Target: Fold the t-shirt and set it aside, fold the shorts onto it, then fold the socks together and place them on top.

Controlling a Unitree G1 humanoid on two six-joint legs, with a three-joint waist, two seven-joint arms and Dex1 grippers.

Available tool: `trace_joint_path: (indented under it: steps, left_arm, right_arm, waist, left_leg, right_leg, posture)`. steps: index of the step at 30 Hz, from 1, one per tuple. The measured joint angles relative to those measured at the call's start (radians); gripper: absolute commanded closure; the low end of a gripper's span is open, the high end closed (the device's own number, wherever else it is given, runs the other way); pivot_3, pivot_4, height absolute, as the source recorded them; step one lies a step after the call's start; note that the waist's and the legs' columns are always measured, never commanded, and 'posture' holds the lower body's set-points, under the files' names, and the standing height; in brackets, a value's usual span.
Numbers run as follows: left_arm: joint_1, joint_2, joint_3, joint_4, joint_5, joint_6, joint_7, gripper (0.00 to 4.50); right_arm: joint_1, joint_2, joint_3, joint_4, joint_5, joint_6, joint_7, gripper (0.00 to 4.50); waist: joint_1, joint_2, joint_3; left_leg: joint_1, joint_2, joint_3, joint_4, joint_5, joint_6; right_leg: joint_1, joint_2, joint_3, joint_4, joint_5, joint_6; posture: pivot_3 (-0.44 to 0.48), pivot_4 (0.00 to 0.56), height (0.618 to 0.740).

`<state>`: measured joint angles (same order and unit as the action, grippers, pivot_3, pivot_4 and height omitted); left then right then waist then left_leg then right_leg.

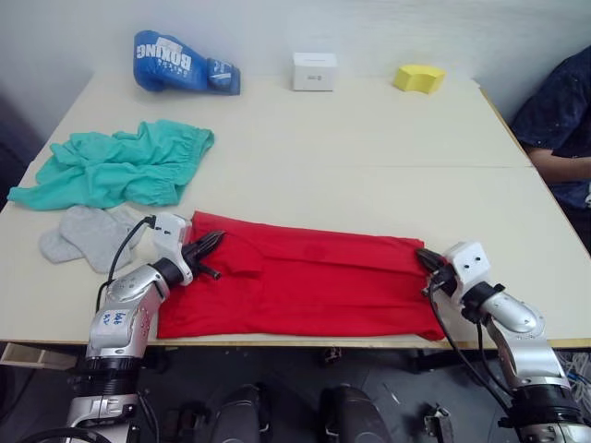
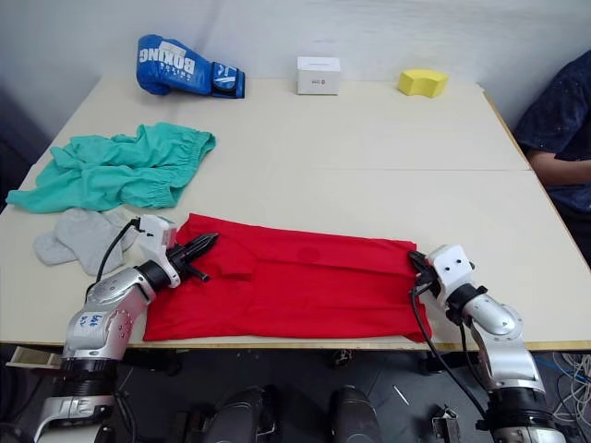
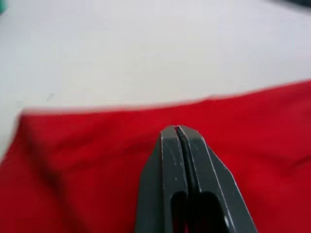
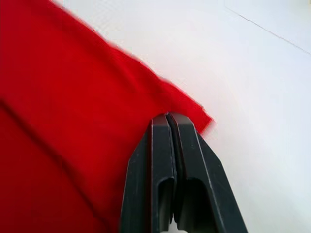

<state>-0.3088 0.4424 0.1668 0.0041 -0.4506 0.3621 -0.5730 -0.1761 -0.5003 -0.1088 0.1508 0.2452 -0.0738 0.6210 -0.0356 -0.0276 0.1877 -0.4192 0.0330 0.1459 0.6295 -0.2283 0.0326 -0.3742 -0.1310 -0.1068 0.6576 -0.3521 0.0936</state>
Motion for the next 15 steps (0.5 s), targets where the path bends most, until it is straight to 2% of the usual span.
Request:
trace_joint_path:
  steps: [3,8,15]
  left_arm:
    - [-0.062,0.014,-0.008,0.020,0.023,-0.020,-0.018,4.48]
    - [-0.152,0.026,-0.080,0.260,0.179,-0.084,0.015,4.48]
    - [-0.167,0.032,-0.087,0.362,0.225,-0.163,0.004,4.48]
  right_arm:
    - [-0.093,0.040,0.041,-0.013,-0.006,0.011,0.006,4.49]
    - [-0.163,0.116,0.152,0.058,-0.089,0.005,0.001,4.49]
    - [-0.118,0.049,0.078,0.157,-0.079,-0.081,0.023,4.49]
  waist:
    - [0.004,0.001,0.000]
    - [0.013,0.001,0.000]
    - [0.012,0.001,0.000]
  left_leg:
    - [0.001,0.000,0.000,0.000,0.000,0.000]
    - [-0.002,-0.003,0.000,0.001,-0.001,0.002]
    - [-0.002,-0.004,0.001,0.002,-0.002,0.005]
  right_leg:
    - [0.000,0.000,0.000,0.001,0.000,0.000]
    - [-0.001,-0.001,-0.001,-0.001,0.000,0.000]
    - [0.002,-0.003,0.000,-0.004,0.001,0.002]
  posture:
    - [0.000,0.150,0.740]
    - [0.000,0.150,0.740]
    - [0.000,0.150,0.740]
